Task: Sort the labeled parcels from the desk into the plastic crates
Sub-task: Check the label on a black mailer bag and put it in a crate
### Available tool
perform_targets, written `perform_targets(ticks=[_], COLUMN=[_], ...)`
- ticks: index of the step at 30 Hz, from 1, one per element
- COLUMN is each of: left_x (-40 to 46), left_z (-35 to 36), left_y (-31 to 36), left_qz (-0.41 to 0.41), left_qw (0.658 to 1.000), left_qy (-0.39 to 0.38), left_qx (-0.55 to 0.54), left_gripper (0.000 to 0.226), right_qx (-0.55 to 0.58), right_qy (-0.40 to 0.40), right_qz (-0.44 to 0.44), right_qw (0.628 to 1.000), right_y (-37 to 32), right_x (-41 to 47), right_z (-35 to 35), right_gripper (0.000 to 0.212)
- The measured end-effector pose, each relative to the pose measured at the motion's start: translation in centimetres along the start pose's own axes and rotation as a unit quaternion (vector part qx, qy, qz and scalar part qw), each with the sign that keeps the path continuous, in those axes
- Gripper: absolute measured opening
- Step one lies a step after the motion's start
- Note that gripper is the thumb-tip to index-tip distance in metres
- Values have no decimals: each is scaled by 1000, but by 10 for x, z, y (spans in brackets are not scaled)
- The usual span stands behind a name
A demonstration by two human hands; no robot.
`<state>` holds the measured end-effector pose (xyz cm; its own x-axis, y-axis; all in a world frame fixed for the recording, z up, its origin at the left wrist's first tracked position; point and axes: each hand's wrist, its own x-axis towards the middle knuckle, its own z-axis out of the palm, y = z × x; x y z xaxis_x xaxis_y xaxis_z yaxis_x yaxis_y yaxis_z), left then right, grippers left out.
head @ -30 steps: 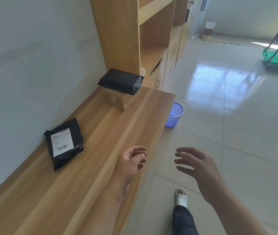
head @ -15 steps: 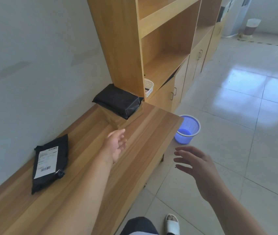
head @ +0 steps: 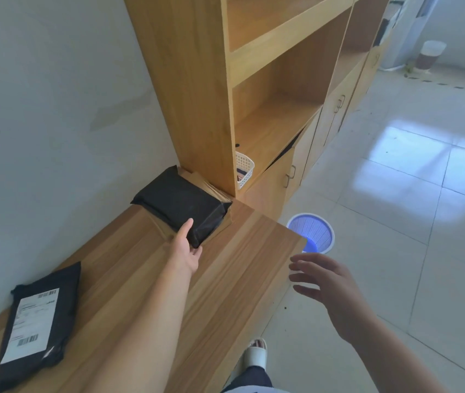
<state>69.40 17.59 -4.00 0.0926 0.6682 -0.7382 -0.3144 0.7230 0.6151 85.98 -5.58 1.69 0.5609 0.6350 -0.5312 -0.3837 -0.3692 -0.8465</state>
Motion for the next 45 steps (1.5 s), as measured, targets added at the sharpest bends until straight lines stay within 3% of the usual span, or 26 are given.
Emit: perform_targets(ticks=[7, 12, 16, 20, 22, 23, 27, 30, 33, 37, 40, 41, 42, 45], left_x=[35, 20, -4, -45, -65, -75, -98, -110, -114, -114, -116, -118, -123, -153], left_z=[-3, -6, -4, -1, 3, 7, 29, 54, 79, 108, 122, 126, 130, 139], left_y=[-2, 8, 11, 7, 2, -2, -22, -43, -69, -114, -137, -141, -144, -142], left_qz=[-2, 8, 120, 275, 356, 405, 574, 634, 637, 630, 620, 613, 602, 574], left_qw=[998, 999, 992, 938, 891, 852, 600, 456, 366, 297, 286, 300, 332, 513], left_qy=[18, -3, 44, 161, 203, 235, 359, 369, 376, 386, 362, 350, 331, 269], left_qx=[-53, -43, -5, 135, 194, 233, 426, 505, 565, 605, 634, 642, 646, 580], left_gripper=[75, 21, 52, 62, 65, 71, 75, 60, 54, 49, 51, 54, 61, 77], right_qx=[-38, -60, -81, -106, -101, -91, -33, -1, 20, 50, 58, 55, 49, 25], right_qy=[-3, -40, -91, -164, -204, -226, -313, -365, -348, -267, -250, -258, -270, -334], right_qz=[26, 38, 22, 7, 0, -5, -15, 18, 81, 166, 194, 190, 179, 120], right_qw=[999, 997, 992, 981, 974, 970, 949, 931, 934, 948, 947, 946, 945, 935], right_y=[-22, -40, -63, -84, -91, -94, -110, -125, -132, -122, -118, -117, -118, -128], right_x=[49, 80, 104, 113, 112, 111, 101, 98, 102, 112, 119, 122, 125, 140], right_z=[12, 27, 48, 67, 73, 75, 76, 73, 65, 47, 30, 23, 17, -3], right_gripper=[14, 15, 14, 13, 13, 14, 37, 60, 53, 47, 42, 41, 41, 41])
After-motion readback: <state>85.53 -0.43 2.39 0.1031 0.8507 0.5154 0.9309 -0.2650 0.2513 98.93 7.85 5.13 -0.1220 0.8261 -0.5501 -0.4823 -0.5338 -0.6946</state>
